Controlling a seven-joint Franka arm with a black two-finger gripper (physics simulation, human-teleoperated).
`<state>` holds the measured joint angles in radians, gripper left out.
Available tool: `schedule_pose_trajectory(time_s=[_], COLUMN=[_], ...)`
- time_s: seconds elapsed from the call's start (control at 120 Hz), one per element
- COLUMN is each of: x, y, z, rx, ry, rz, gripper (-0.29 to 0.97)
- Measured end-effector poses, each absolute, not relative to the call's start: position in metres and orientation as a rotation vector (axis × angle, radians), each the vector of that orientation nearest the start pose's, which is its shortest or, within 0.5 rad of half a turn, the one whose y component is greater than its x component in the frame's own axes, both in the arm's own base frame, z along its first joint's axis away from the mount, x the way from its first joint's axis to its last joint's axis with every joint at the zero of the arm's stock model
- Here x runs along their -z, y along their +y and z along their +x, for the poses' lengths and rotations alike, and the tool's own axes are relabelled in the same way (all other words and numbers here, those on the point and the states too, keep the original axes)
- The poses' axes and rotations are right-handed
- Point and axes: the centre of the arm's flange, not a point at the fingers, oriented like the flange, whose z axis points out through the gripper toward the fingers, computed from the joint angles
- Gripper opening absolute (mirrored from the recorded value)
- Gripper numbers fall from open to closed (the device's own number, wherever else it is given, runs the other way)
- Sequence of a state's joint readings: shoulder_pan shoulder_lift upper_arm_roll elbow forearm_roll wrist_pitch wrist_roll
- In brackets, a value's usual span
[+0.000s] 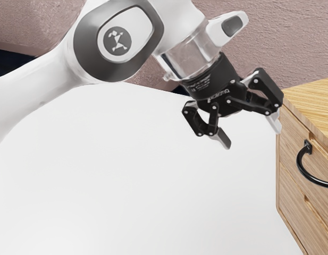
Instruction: Pull the drawer handle with one arm to open the drawer
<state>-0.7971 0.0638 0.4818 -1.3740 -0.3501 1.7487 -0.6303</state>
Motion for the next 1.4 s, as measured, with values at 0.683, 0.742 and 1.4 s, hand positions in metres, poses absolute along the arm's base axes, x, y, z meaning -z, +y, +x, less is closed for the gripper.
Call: schedule_pose_trajectory(time_s=[0.683,0.742,1.4], x=[-0.671,-0.665,-0.623], y=[-0.282,-0.283,-0.282], z=[0.529,0.531,0.532], rx=[0.077,0.072,0.028], ry=[-0.814,-0.837,-0.902], rz=[-3.575,-3.563,-3.444], gripper=[0.68,0.68,0.67])
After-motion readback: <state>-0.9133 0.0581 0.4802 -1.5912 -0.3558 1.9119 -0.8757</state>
